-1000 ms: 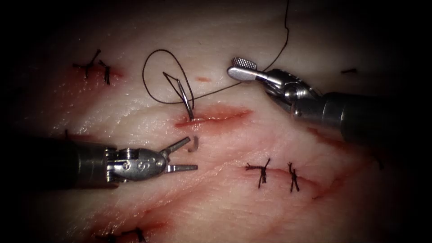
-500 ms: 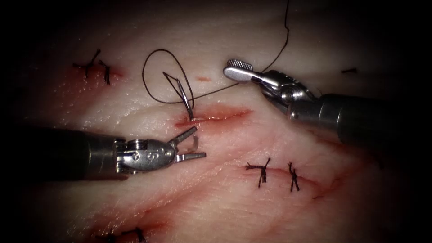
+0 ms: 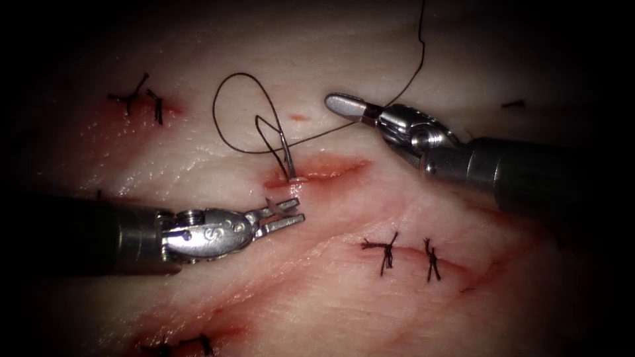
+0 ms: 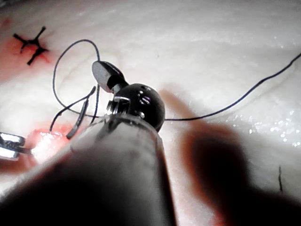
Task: Wound Closure
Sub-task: Use the left gripper to pull the needle through.
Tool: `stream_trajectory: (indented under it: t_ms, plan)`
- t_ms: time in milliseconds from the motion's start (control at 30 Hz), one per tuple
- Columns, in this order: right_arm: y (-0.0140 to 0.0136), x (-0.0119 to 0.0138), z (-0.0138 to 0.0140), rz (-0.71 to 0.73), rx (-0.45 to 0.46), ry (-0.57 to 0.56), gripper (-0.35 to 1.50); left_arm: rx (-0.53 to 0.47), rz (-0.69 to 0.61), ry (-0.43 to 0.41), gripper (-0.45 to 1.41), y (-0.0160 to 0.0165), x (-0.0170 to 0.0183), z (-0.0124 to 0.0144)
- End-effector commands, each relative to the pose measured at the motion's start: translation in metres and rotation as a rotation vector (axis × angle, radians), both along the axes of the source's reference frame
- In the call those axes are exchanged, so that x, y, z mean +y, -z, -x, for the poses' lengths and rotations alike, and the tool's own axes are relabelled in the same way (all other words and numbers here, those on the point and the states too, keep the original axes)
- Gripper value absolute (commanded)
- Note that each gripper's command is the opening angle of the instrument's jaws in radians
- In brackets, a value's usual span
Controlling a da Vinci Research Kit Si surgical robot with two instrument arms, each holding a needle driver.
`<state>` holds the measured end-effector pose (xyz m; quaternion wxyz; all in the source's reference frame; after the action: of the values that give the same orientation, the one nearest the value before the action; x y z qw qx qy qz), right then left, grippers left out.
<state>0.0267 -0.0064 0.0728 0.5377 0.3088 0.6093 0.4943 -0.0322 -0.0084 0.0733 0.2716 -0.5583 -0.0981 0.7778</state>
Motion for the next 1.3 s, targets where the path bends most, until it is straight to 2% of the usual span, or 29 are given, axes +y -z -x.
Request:
stream_trajectory:
  t_ms: [33, 233, 333, 400, 467, 533, 600, 667, 700, 767, 967, 1067, 1200, 1300]
  plan:
    - [0.0000, 0.0006, -0.0009, 0.037, -0.020, 0.011, -0.25, -0.031, -0.036, -0.003, -0.45, 0.0000, 0.0002, 0.0007]
    - [0.0000, 0.0005, -0.0010, 0.191, -0.072, 0.097, -0.05, -0.152, -0.301, -0.021, -0.45, 0.0013, -0.0002, 0.0006]
    - [0.0001, 0.0002, -0.0010, 0.228, -0.060, 0.124, -0.01, -0.185, -0.415, -0.031, -0.45, 0.0016, -0.0006, 0.0003]
    - [0.0002, 0.0000, -0.0011, 0.229, -0.047, 0.141, -0.05, -0.193, -0.456, -0.040, -0.45, 0.0019, -0.0008, 0.0000]
    - [0.0004, -0.0004, -0.0011, 0.231, -0.025, 0.172, -0.16, -0.202, -0.507, -0.055, -0.45, 0.0023, -0.0012, -0.0004]
    - [0.0006, -0.0008, -0.0012, 0.250, -0.013, 0.192, -0.15, -0.209, -0.548, -0.068, -0.45, 0.0031, -0.0014, -0.0009]
    - [0.0010, -0.0015, -0.0013, 0.307, -0.017, 0.226, 0.15, -0.213, -0.560, -0.077, -0.45, 0.0040, -0.0015, -0.0013]
    - [0.0016, -0.0023, -0.0014, 0.404, -0.054, 0.281, 0.79, -0.215, -0.571, -0.078, -0.45, 0.0055, -0.0015, -0.0020]
    - [0.0018, -0.0027, -0.0015, 0.436, -0.070, 0.306, 1.01, -0.219, -0.577, -0.077, -0.45, 0.0062, -0.0014, -0.0022]
    - [0.0026, -0.0037, -0.0016, 0.479, -0.079, 0.356, 1.11, -0.239, -0.592, -0.072, -0.45, 0.0081, -0.0011, -0.0028]
    - [0.0046, -0.0061, -0.0025, 0.652, -0.044, 0.459, 1.21, -0.288, -0.515, -0.076, -0.45, 0.0137, 0.0001, -0.0043]
    - [0.0051, -0.0070, -0.0032, 0.722, -0.030, 0.500, 1.06, -0.305, -0.482, -0.073, -0.45, 0.0156, 0.0004, -0.0047]
    - [0.0051, -0.0079, -0.0045, 0.787, -0.002, 0.540, 1.10, -0.314, -0.454, -0.077, -0.45, 0.0173, 0.0005, -0.0048]
    - [0.0045, -0.0087, -0.0051, 0.813, 0.009, 0.575, 1.00, -0.321, -0.432, -0.075, -0.45, 0.0184, 0.0005, -0.0048]
